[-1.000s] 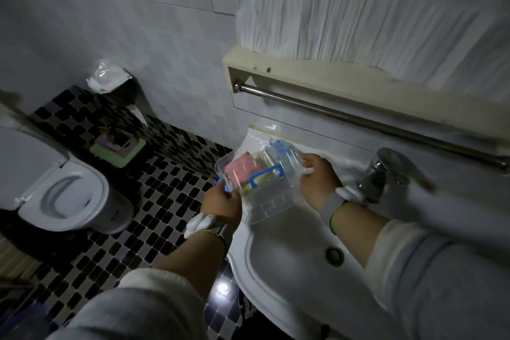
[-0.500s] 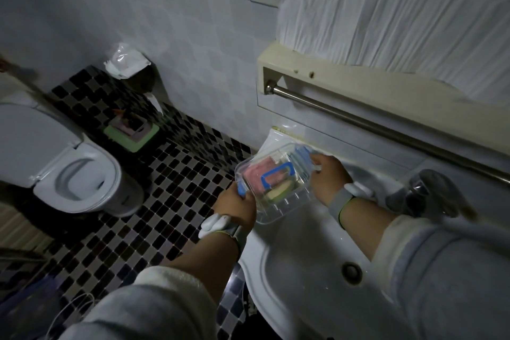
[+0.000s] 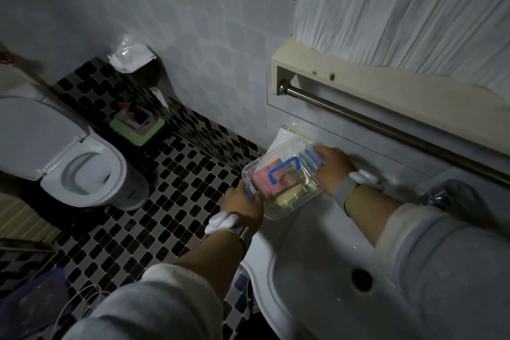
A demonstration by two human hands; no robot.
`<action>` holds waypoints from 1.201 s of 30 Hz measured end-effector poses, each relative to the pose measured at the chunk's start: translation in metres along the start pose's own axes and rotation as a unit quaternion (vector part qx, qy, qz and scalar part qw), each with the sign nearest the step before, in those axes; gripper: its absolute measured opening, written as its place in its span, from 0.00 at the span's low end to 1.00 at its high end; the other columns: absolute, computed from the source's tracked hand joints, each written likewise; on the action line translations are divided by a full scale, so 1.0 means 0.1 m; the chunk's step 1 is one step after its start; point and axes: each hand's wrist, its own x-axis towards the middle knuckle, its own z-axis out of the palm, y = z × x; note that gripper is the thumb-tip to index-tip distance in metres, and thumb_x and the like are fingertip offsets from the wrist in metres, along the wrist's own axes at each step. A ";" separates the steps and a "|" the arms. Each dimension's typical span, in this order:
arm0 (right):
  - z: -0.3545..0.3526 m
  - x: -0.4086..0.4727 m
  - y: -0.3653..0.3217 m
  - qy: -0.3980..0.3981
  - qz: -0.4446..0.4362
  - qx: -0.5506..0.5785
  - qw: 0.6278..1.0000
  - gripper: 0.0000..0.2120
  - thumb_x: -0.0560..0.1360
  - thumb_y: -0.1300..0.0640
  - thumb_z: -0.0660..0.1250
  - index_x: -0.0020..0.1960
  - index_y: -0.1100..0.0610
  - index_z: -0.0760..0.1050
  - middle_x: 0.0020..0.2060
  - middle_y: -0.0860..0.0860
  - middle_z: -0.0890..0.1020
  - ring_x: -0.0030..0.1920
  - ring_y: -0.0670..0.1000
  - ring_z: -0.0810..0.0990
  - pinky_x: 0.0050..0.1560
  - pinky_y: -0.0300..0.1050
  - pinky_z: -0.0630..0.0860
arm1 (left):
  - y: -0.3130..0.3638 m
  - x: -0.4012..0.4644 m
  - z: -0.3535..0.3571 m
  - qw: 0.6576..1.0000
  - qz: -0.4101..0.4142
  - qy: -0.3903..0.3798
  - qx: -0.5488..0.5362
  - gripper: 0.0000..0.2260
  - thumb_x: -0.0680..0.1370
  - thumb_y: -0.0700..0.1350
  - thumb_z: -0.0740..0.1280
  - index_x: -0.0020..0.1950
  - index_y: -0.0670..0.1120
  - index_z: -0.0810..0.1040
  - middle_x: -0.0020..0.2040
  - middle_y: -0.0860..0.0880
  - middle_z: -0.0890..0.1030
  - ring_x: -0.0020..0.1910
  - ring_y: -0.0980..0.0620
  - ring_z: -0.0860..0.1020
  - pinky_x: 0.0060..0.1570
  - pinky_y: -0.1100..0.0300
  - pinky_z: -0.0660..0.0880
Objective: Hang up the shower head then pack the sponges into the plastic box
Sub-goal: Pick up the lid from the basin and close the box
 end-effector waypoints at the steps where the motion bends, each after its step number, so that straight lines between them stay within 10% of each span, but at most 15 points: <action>1: 0.01 0.00 0.02 -0.004 0.002 0.001 1.000 0.25 0.77 0.62 0.59 0.73 0.50 0.70 0.71 0.54 0.72 0.68 0.59 0.73 0.69 0.50 0.70 | 0.00 0.02 0.01 1.000 -0.003 -0.005 -0.001 0.17 0.78 0.60 0.58 0.60 0.52 0.74 0.52 0.48 0.75 0.46 0.46 0.78 0.52 0.45 0.79; 18: 0.19 -0.51 0.15 0.015 0.045 -0.017 0.999 0.22 0.76 0.50 0.59 0.70 0.39 0.68 0.67 0.52 0.69 0.65 0.60 0.71 0.66 0.55 0.71 | -0.19 0.13 -0.11 0.990 -0.081 -0.045 -0.108 0.23 0.74 0.67 0.59 0.70 0.67 0.68 0.66 0.47 0.70 0.58 0.41 0.77 0.58 0.49 0.77; 25: 0.25 -0.46 0.10 -0.005 0.136 0.201 0.970 0.25 0.79 0.57 0.60 0.75 0.50 0.63 0.61 0.56 0.78 0.52 0.58 0.78 0.53 0.44 0.71 | -0.22 0.08 -0.09 0.971 -0.102 -0.041 -0.213 0.24 0.80 0.52 0.65 0.76 0.57 0.66 0.66 0.43 0.78 0.55 0.43 0.82 0.58 0.46 0.80; 30: 0.23 -0.49 0.11 0.052 0.040 -0.024 0.998 0.11 0.75 0.52 0.58 0.48 0.51 0.79 0.44 0.56 0.82 0.43 0.61 0.80 0.45 0.50 0.80 | -0.28 0.13 -0.03 0.969 -0.112 -0.021 -0.219 0.33 0.75 0.57 0.69 0.78 0.59 0.59 0.65 0.43 0.77 0.52 0.44 0.82 0.52 0.45 0.82; 36: 0.27 -0.52 0.14 0.049 0.025 -0.070 0.996 0.14 0.79 0.49 0.56 0.59 0.52 0.75 0.55 0.55 0.75 0.52 0.62 0.79 0.52 0.53 0.77 | -0.43 0.24 0.12 0.968 -0.140 0.016 -0.207 0.34 0.67 0.67 0.68 0.67 0.49 0.74 0.59 0.44 0.81 0.49 0.40 0.83 0.49 0.40 0.82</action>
